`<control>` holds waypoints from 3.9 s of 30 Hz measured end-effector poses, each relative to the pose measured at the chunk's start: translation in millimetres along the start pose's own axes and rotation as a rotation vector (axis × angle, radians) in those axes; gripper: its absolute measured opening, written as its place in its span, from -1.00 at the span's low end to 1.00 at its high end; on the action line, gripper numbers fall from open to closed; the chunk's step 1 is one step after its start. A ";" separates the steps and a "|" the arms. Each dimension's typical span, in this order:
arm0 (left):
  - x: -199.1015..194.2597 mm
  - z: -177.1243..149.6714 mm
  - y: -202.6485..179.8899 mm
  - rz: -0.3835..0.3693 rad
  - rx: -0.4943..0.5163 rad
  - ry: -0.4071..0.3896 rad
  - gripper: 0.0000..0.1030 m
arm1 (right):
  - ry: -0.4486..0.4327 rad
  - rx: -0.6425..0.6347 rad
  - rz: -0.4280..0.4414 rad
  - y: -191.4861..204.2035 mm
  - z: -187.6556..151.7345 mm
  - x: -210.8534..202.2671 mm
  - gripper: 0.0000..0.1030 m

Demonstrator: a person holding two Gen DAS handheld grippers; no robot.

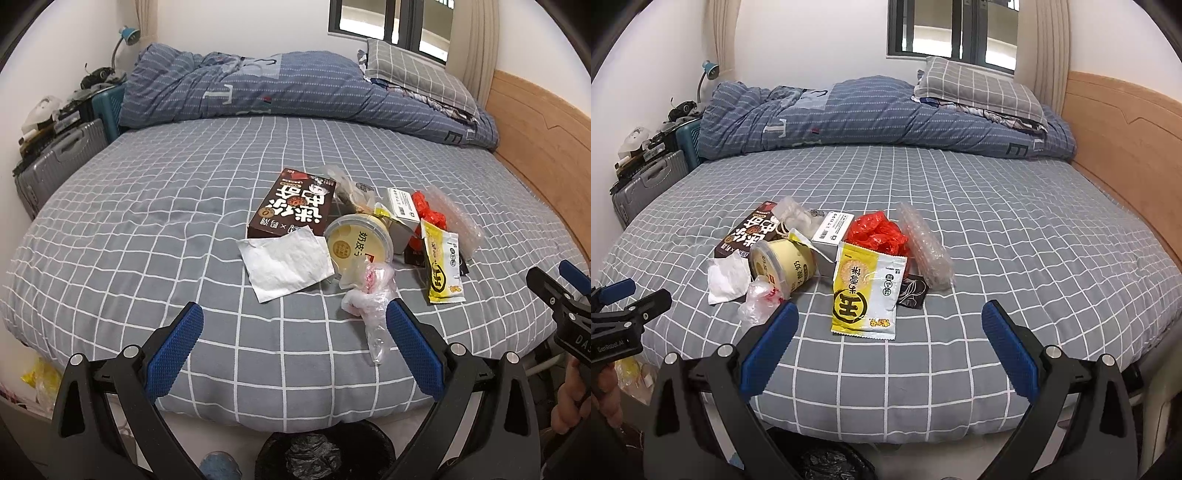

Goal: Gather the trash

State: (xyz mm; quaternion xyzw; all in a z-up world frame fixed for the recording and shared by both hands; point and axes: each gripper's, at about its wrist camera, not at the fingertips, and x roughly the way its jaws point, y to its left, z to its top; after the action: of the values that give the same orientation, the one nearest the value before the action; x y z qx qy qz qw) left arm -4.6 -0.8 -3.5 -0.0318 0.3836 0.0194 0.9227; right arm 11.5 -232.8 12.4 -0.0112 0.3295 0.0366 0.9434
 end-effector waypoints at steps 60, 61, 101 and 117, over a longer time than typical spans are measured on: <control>37.4 7.2 13.5 0.020 -0.020 0.059 0.89 | 0.040 -0.025 -0.033 15.3 4.0 39.4 0.86; 43.1 8.8 14.7 0.027 -0.017 0.067 0.89 | 0.049 -0.032 -0.035 17.9 5.0 46.8 0.86; 167.3 23.0 29.0 0.054 -0.049 0.274 -0.60 | 0.310 -0.007 0.040 37.8 0.1 178.2 0.03; 145.9 32.2 30.6 -0.012 -0.048 0.236 -0.91 | 0.313 0.016 0.092 32.9 6.8 168.4 -0.83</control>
State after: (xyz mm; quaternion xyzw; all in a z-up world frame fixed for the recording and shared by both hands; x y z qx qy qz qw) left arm 119.1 33.8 -85.7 -0.0580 0.4887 0.0192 0.8703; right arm 144.5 -189.4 -87.1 0.0060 0.4729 0.0749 0.8779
